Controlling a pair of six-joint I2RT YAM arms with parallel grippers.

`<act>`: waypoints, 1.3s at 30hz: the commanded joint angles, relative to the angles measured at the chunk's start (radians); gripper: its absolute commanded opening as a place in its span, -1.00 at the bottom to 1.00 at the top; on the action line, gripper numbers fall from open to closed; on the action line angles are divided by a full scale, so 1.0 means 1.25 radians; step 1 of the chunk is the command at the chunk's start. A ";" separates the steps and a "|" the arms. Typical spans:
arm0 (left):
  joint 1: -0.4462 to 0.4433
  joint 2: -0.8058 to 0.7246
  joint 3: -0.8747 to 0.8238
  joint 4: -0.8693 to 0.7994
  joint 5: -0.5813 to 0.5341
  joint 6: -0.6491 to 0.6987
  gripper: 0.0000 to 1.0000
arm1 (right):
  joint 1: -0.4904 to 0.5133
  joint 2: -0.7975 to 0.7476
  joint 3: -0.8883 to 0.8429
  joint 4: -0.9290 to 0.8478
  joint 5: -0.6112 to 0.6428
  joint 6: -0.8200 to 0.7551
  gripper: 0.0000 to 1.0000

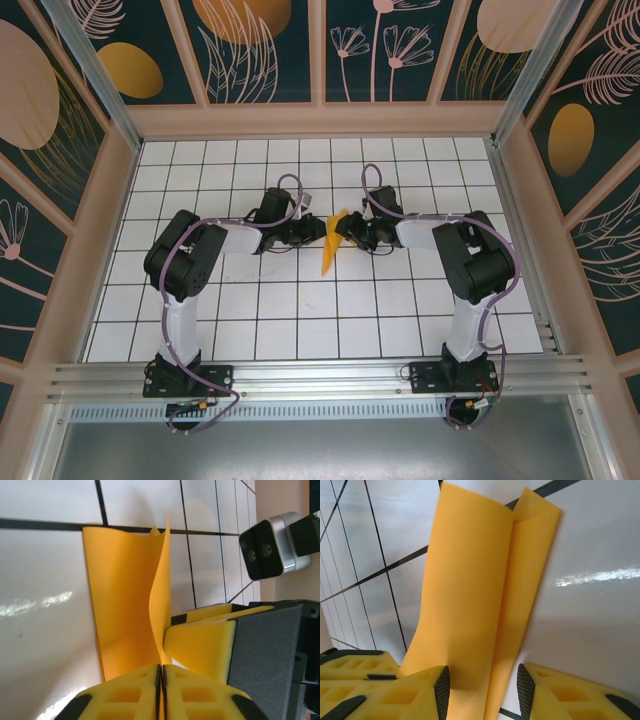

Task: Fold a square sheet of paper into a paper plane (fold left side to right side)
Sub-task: Fold the wing for the fifth time at the center of the table.

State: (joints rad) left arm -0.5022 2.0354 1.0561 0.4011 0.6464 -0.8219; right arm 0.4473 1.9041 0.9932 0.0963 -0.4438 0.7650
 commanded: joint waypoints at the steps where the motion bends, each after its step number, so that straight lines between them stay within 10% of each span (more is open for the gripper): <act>1: 0.002 0.026 0.026 -0.020 -0.009 0.022 -0.87 | 0.018 0.080 -0.019 -0.065 0.053 -0.029 -0.12; 13: 0.002 0.043 0.048 -0.037 -0.028 0.049 -1.00 | 0.003 0.031 -0.036 -0.020 0.032 -0.039 -0.05; 21: 0.002 0.048 0.052 -0.039 -0.033 0.052 -1.00 | -0.064 -0.069 -0.028 -0.008 0.000 -0.046 0.36; 39: 0.002 0.052 0.052 -0.036 -0.029 0.048 -1.00 | -0.064 0.089 0.208 -0.106 0.002 -0.052 0.72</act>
State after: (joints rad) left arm -0.5022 2.0769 1.1000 0.3622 0.6163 -0.7853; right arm 0.3573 1.9842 1.2102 0.0135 -0.4450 0.7124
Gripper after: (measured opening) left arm 0.063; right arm 0.861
